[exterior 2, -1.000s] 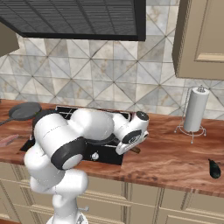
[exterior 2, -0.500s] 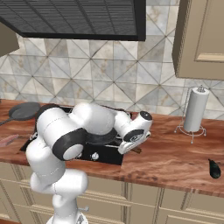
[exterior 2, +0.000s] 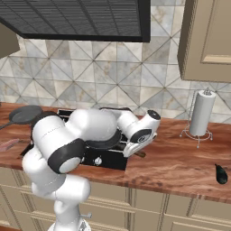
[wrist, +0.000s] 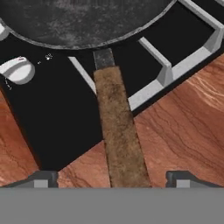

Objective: Place both pans onto different burners. Then place the eggplant and the steak on different pans.

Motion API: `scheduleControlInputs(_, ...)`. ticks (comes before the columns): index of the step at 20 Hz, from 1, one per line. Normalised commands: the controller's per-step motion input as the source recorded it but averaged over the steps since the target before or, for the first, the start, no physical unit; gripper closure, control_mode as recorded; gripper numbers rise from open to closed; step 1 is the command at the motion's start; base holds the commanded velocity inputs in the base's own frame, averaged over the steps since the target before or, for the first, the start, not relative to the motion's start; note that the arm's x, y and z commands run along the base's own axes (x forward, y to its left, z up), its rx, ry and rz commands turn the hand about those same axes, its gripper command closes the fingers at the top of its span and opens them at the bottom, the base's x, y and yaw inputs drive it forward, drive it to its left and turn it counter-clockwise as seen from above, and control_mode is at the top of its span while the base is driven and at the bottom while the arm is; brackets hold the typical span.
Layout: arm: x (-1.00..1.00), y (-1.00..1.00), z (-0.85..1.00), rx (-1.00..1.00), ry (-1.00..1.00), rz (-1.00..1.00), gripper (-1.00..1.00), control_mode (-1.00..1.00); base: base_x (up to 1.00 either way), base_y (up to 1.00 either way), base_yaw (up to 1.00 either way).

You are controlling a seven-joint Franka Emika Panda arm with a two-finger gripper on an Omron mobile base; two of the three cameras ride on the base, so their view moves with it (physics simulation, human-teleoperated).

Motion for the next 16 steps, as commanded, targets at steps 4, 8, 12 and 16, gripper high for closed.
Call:
scheduleControlInputs(4, -0.44, 0.17, 0.27, -0.05, -0.05, 0.03, -1.0, -1.0, 0.0, 0.0, 0.0)
scheduleControlInputs(8, -0.42, 0.13, 0.36, 0.0, -0.01, 0.01, -1.0, -1.0, 0.0, 0.0, 0.0)
scheduleControlInputs(12, -0.49, 0.0, 0.55, 0.03, 0.02, -0.03, -1.0, -1.0, 0.0, 0.0, 0.0)
scheduleControlInputs(16, -0.37, 0.0, 0.65, 0.06, 0.07, -0.11, -1.0, -1.0, 0.0, 0.0, 0.0)
